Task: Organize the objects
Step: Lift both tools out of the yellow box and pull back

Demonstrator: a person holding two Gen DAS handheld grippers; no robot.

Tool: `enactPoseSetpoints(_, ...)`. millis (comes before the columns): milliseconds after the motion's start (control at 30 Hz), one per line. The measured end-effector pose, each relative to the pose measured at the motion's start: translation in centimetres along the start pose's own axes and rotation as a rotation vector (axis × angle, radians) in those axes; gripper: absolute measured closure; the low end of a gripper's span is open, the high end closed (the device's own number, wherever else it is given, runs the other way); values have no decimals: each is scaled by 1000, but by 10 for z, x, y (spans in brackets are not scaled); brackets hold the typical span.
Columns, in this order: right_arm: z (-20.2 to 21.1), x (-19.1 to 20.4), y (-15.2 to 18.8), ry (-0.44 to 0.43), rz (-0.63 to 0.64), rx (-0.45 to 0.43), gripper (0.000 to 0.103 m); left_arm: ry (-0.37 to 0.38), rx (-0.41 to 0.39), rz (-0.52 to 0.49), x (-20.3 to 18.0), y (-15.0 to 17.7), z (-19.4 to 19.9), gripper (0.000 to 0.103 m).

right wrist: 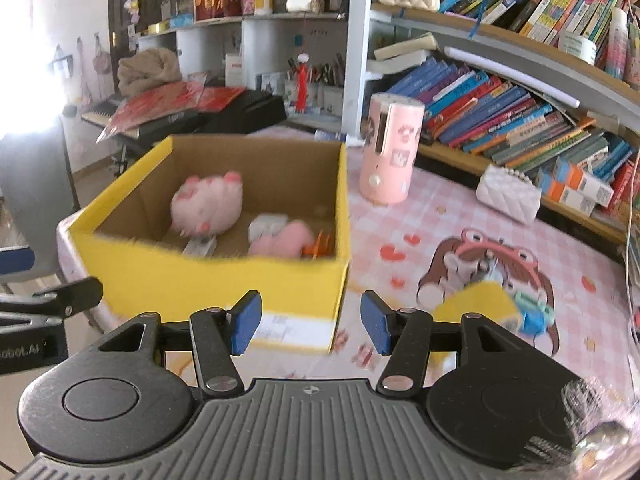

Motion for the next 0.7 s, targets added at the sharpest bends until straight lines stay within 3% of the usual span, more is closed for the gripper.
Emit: enactPoseSetpoints(700, 35, 29, 62, 46, -23, 86, 41, 54, 103, -34, 1, 52, 27, 17)
Point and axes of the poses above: each gripper's, at about its wrist camera, not at the fingertips, and z roughly against the way its jaws point, x to its left, y to its underside, the point moved 6 cm from there along -z, roughly the way its jaws point, and after that the axes turned 1 degree about -x, right-handed, at the moved point
